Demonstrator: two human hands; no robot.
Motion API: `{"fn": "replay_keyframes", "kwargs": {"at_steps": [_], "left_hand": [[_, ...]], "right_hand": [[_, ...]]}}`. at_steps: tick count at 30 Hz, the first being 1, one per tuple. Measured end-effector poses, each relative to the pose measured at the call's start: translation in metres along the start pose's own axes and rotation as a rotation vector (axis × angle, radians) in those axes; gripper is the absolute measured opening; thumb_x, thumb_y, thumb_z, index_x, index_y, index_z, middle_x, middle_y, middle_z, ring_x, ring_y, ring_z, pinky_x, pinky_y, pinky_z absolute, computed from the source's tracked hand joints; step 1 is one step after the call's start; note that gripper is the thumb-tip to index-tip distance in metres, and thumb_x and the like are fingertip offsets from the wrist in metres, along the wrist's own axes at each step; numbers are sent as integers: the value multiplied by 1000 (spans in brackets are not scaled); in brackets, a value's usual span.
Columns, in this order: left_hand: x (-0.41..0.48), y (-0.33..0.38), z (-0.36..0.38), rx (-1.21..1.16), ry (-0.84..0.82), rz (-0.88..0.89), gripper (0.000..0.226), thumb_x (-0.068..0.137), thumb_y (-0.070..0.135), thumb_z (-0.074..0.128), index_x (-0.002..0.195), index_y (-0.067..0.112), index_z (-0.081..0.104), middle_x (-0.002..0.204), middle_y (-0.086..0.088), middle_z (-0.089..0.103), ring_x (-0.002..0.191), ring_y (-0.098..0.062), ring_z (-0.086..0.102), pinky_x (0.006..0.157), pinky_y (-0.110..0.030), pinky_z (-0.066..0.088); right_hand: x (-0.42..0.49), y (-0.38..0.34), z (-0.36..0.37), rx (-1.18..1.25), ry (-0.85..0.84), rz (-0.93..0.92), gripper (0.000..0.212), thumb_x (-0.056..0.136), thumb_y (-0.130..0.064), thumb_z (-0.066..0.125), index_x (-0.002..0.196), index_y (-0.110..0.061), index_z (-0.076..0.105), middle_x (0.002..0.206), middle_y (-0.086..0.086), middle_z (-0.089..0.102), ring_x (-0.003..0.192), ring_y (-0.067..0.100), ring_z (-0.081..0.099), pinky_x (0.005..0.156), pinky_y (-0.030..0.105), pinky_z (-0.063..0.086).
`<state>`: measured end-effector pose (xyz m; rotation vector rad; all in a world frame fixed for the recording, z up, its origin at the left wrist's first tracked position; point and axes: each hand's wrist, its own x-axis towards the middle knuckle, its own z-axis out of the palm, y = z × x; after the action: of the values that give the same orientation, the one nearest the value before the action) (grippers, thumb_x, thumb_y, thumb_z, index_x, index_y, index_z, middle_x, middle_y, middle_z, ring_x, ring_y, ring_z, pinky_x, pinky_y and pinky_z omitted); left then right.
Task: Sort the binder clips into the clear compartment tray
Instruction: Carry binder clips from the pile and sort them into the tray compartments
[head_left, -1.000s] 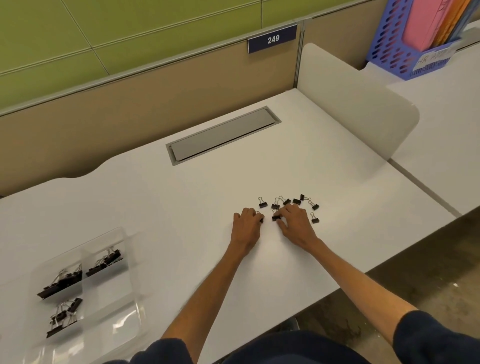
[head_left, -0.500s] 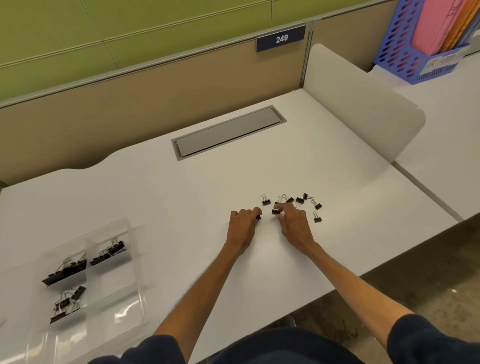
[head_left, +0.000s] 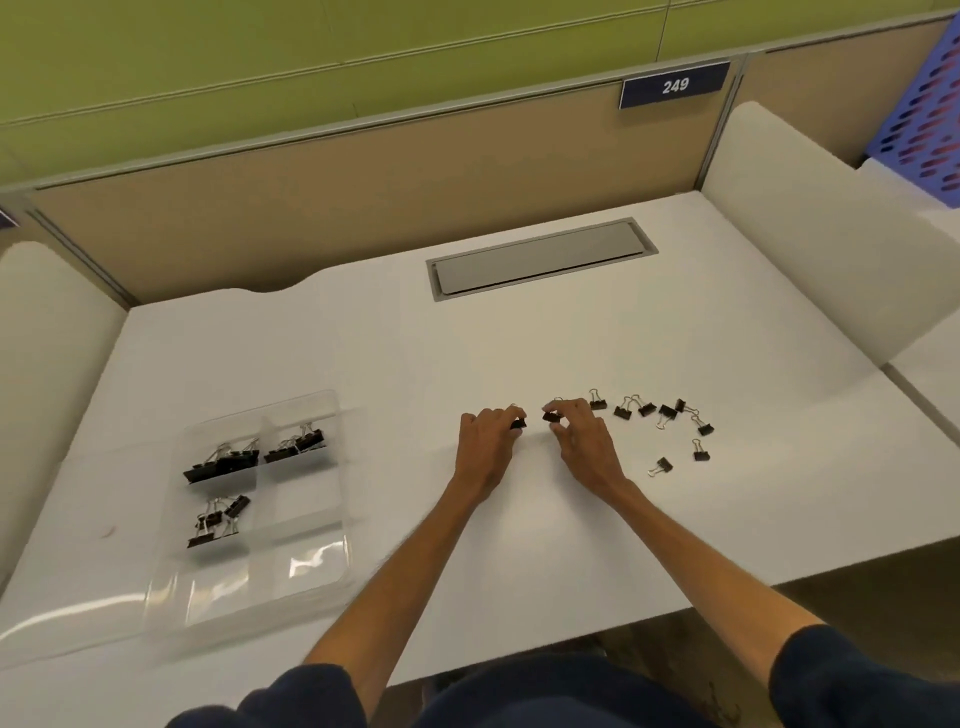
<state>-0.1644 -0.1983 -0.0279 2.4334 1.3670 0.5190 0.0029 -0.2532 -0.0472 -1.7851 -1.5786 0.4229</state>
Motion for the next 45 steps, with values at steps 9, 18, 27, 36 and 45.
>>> {"fn": "replay_keyframes", "kwargs": {"at_steps": [9,18,27,36,45], "left_hand": [[-22,-64,-68,-39,182,-157,15,92,20,60,106,20,56,99,6,69,90,-17,60,82,-28,31],[-72,-146,-112,85,223,-346,15,92,27,58,103,24,68,90,0,71,89,-23,60,87,-30,34],[-119,-198,-149,181,90,-368,23,93,20,58,112,25,69,97,-2,71,98,-21,59,88,-35,32],[-124,-235,-164,228,-183,-350,22,92,28,59,113,32,66,104,-1,62,110,-23,49,96,-39,28],[-115,-248,-174,326,-563,-283,33,88,23,64,120,30,62,108,2,69,128,-19,38,108,-53,24]], "right_hand": [[20,-67,61,132,-143,-50,25,91,-17,61,109,-34,55,107,-14,61,63,5,57,81,42,49],[32,-138,111,217,-262,-152,27,92,-21,60,110,-39,54,105,-18,61,63,9,58,75,33,49],[26,-190,164,93,-408,-312,18,93,-27,60,110,-33,58,99,-15,67,84,10,57,86,38,39],[30,-219,184,-35,-287,-451,12,92,-27,60,104,-28,63,102,-15,67,101,14,52,91,39,31],[20,-254,211,-486,-600,-393,29,88,-20,58,117,-20,57,105,3,66,117,21,44,98,42,24]]}}
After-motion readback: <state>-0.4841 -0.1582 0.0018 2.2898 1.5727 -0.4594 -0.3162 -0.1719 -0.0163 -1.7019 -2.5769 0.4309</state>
